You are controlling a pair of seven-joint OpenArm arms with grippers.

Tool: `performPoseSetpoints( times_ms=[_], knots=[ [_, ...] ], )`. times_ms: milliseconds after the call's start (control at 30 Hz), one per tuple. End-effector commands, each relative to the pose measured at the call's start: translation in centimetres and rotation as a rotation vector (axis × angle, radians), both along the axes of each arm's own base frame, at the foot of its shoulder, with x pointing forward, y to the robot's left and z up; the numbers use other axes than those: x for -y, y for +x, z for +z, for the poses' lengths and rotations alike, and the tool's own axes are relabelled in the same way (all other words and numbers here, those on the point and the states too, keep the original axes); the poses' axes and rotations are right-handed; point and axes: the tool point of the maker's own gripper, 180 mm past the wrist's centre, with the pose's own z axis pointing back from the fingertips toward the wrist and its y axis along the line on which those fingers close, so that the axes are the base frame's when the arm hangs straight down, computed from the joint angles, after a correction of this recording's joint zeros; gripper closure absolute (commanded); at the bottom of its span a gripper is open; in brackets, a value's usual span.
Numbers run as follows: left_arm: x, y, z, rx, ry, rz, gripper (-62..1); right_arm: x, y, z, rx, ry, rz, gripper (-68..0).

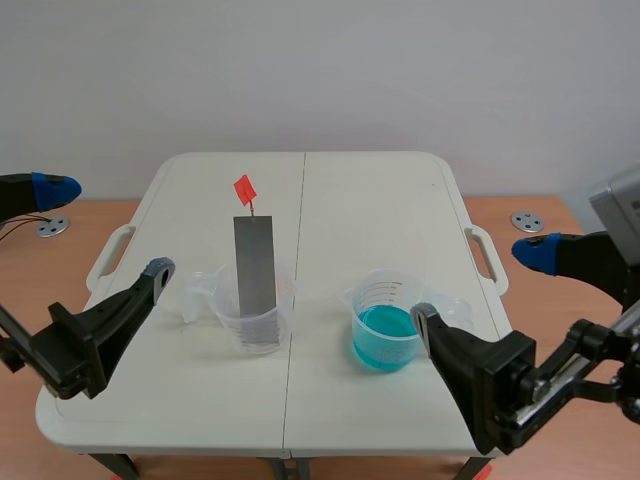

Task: Hold the metal plate by the orange handle, dip it into the blue solution, take it out and point at it, then put the plate back in the beaker on the left.
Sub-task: 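Return to the home posture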

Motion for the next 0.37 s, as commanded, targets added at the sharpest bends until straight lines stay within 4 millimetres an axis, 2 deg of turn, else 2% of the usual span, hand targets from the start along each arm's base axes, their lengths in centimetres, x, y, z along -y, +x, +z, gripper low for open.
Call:
performPoseSetpoints(
  times_ms=[0, 167, 333],
  knots=[
    [-0.1, 0.1, 0.6, 0.021, -0.015, 0.003, -62.3, -0.1, 0.5, 1.0, 0.035, 0.015, 0.0, -66.5],
    [-0.1, 0.2, 0.5, 0.014, -0.01, 0.005, -62.3, -0.1, 0.5, 1.0, 0.035, 0.017, -0.001, -66.5],
    [-0.5, 0.3, -1.0, -0.053, 0.036, 0.026, -62.3, -0.1, 0.4, 0.9, 0.031, 0.016, -0.001, -66.5]
  ],
)
